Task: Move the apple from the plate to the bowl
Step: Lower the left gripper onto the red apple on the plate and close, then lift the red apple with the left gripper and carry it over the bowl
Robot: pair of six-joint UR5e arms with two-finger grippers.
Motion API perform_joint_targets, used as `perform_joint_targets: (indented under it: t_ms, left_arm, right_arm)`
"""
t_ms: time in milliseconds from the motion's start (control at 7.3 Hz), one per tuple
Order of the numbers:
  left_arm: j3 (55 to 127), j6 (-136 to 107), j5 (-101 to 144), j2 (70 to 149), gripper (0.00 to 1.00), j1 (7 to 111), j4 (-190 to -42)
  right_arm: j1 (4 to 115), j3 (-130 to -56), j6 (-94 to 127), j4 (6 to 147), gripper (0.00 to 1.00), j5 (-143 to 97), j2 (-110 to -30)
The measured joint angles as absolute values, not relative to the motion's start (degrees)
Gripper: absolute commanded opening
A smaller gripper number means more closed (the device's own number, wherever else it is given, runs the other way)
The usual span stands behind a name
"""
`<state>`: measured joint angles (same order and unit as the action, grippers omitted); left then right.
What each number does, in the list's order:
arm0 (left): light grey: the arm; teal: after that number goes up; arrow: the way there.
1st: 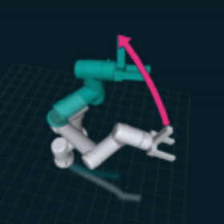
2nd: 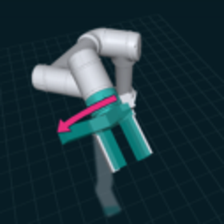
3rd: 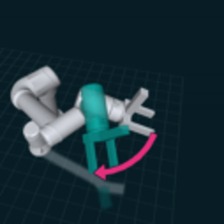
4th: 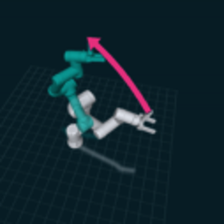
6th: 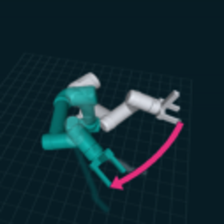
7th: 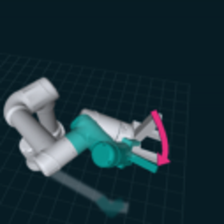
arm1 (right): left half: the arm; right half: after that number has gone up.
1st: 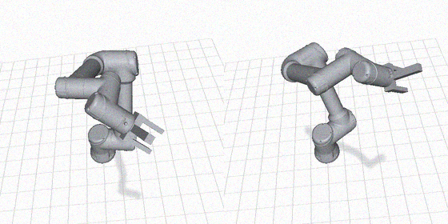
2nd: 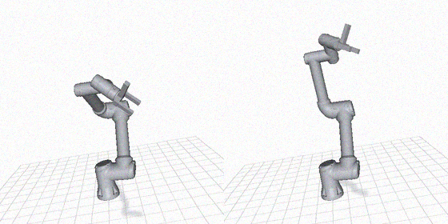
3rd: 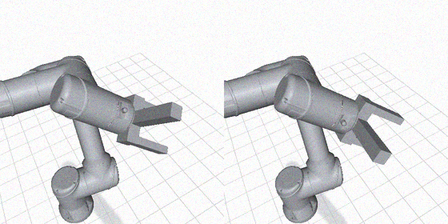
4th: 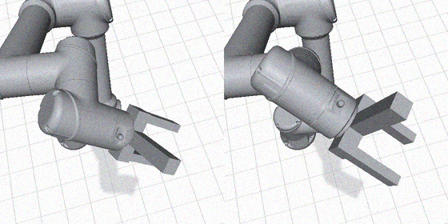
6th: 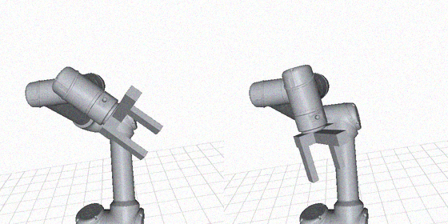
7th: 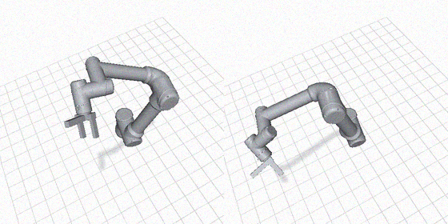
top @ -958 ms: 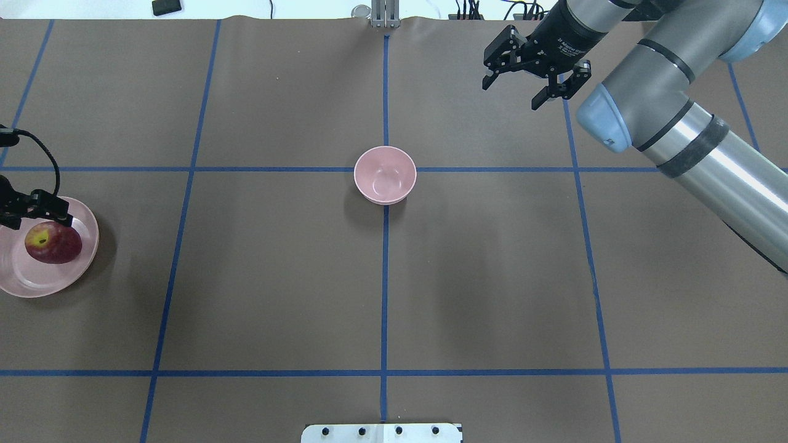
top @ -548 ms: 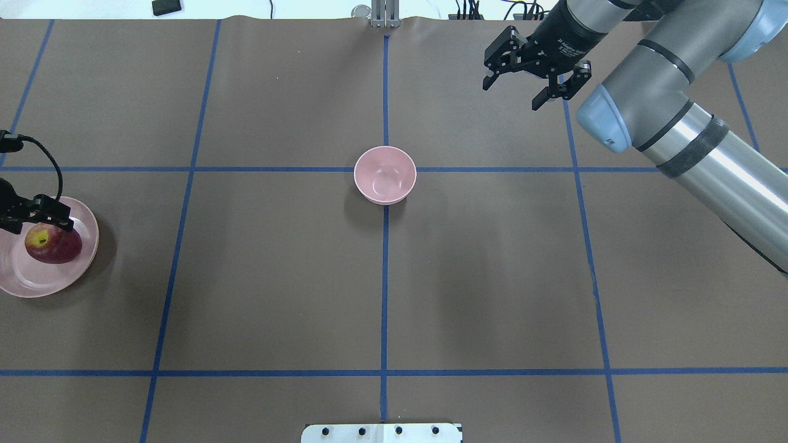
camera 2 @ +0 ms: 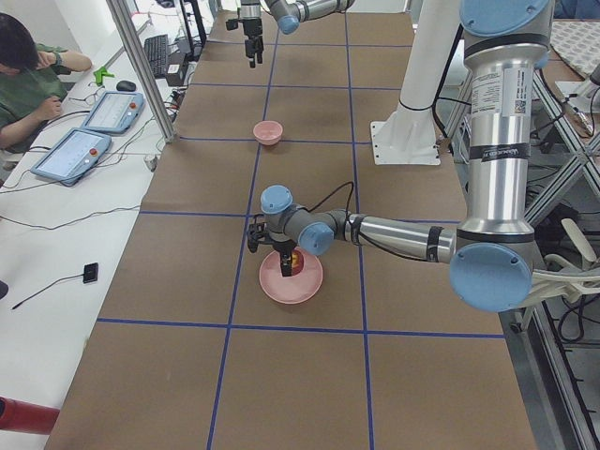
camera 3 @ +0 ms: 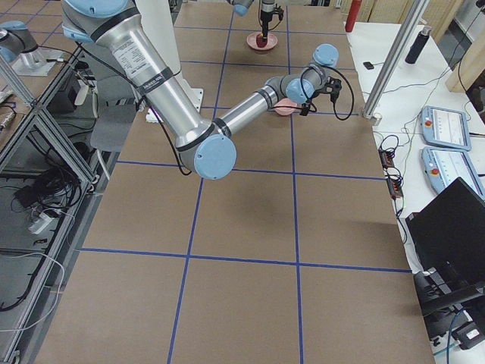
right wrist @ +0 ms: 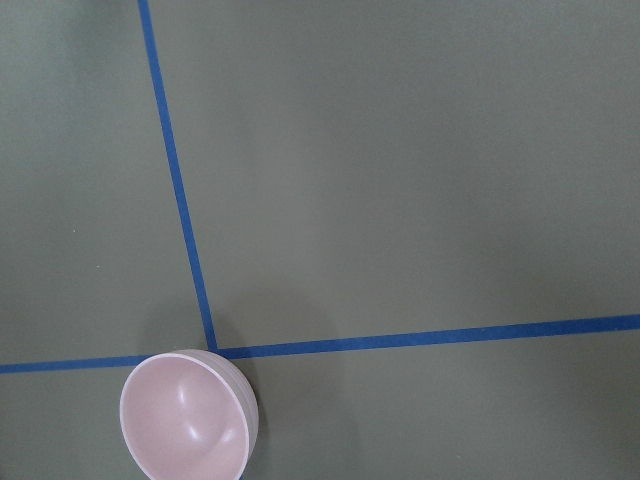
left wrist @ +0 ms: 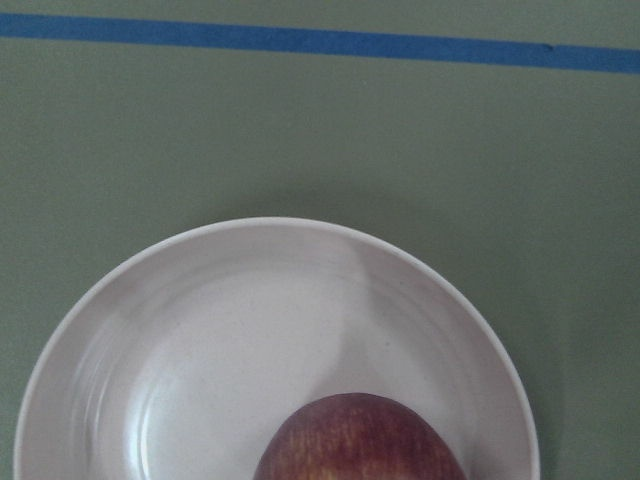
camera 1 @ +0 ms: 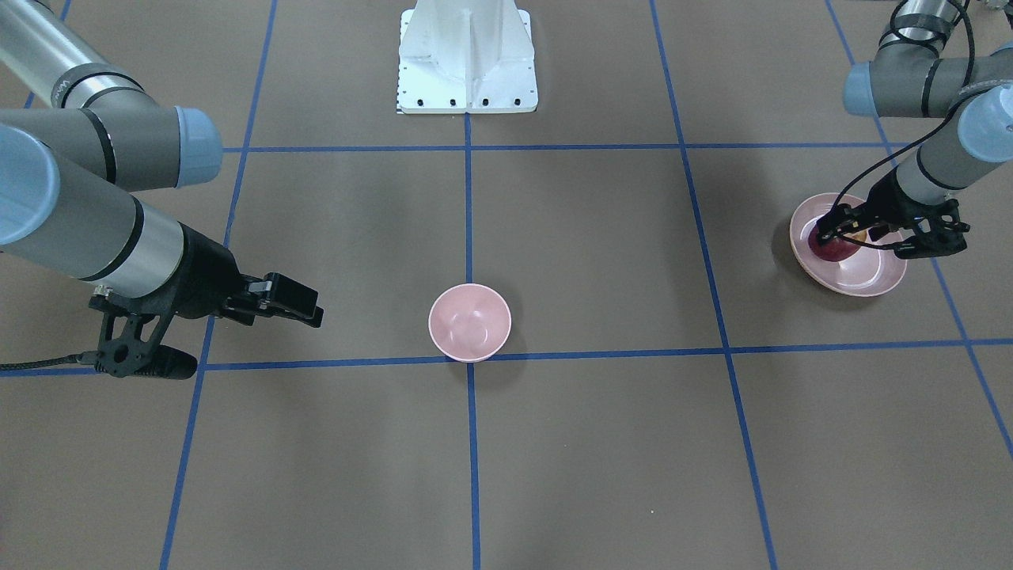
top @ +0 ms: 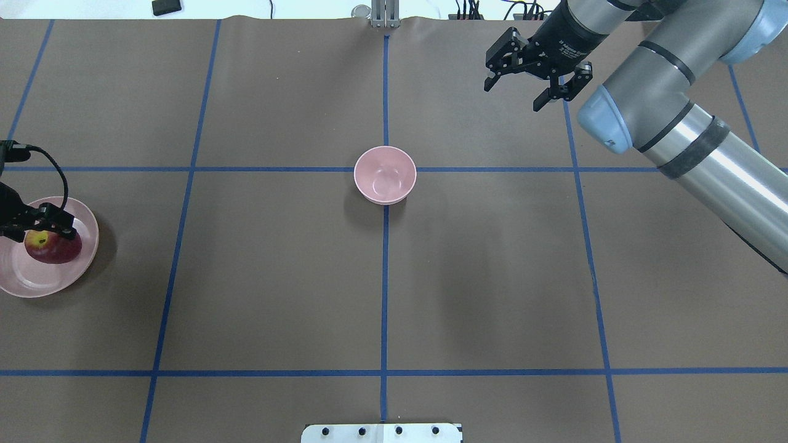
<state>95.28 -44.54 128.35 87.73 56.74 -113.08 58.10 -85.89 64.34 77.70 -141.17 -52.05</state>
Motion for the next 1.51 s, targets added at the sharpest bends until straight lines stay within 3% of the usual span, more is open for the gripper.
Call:
perform_joint_targets:
  t_ms: [274, 411, 548, 685, 958, 1232, 1506]
  left_arm:
    - [95.05, -44.85, 128.81, 87.86, 0.97, 56.01, -113.04]
    - [95.03, -44.85, 128.89, 87.88, 0.82, 55.61, -113.03]
    - [95.01, -44.77, 128.92, 87.89, 0.31, 55.36, -113.05]
    - [95.11, -44.61, 128.93, 87.89, 0.00, 55.27, -113.03]
    - [98.19, -44.29, 129.41, 87.13, 0.00, 55.66, -112.04]
    - [108.23, -44.07, 130.97, 86.57, 0.00, 58.26, -102.45]
    - [115.78, -46.32, 131.10, 94.34, 0.00, 59.19, -88.52]
  right_arm:
    - [58.10, -85.94, 64.34, 77.70, 1.00, -141.17, -52.13]
    - [58.10, -86.00, 64.34, 77.70, 1.00, -141.16, -52.20]
    - [58.10, -86.07, 64.33, 77.70, 1.00, -141.16, -52.29]
    - [58.09, -86.13, 64.34, 77.69, 1.00, -141.15, -52.40]
    - [58.10, -86.23, 64.34, 77.69, 1.00, -141.15, -52.46]
    - [58.18, -86.51, 64.33, 77.69, 1.00, -141.17, -52.55]
    - [58.42, -87.02, 64.34, 77.68, 1.00, -141.21, -53.20]
